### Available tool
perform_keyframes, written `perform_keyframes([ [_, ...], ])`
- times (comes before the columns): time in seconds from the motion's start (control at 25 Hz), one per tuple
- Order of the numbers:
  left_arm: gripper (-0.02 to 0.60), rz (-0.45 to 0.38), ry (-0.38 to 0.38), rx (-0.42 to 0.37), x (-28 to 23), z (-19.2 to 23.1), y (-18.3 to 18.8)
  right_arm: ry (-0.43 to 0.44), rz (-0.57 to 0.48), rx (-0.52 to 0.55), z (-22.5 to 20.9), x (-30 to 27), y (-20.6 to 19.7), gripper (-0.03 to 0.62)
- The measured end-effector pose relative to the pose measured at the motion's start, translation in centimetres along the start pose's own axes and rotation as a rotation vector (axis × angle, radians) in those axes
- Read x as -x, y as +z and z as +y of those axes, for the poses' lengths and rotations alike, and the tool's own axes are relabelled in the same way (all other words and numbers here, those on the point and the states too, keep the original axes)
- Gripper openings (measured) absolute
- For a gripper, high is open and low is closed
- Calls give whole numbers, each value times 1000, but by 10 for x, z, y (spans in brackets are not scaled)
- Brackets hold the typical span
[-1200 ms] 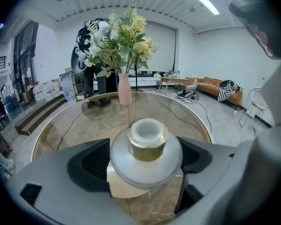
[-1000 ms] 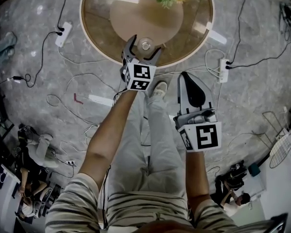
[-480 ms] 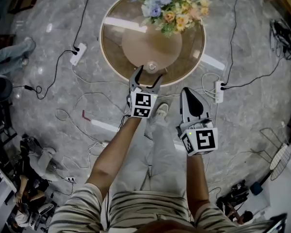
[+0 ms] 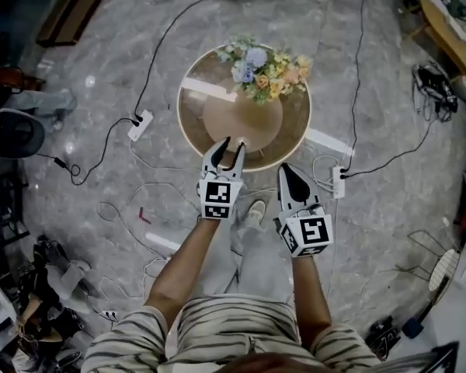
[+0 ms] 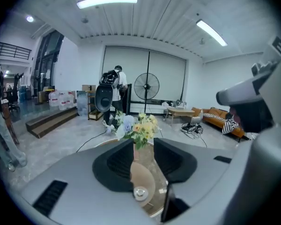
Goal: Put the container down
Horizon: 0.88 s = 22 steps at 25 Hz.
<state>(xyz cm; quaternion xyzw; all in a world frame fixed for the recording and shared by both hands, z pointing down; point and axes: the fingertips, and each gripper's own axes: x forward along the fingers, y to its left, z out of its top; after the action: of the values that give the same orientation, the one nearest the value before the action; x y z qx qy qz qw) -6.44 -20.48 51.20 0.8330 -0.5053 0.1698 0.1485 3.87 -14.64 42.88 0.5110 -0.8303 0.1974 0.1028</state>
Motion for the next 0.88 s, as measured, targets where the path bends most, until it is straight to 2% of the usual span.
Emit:
perform_keyframes([
  [0.2,70,-71,26,-9,43,-7,55,-5,-27,-3,9,20,31,8],
  [0.36,0,-98,63,21,69,-2,89,7,-60,17,20,27,59,8],
  [0.52,-2,-117,81,38,96,-4,120,26,-93,16,33,37,87,8],
  [0.88,-3,-201,67,-29,153,-17,184,65,-174,68,66,60,146,8],
])
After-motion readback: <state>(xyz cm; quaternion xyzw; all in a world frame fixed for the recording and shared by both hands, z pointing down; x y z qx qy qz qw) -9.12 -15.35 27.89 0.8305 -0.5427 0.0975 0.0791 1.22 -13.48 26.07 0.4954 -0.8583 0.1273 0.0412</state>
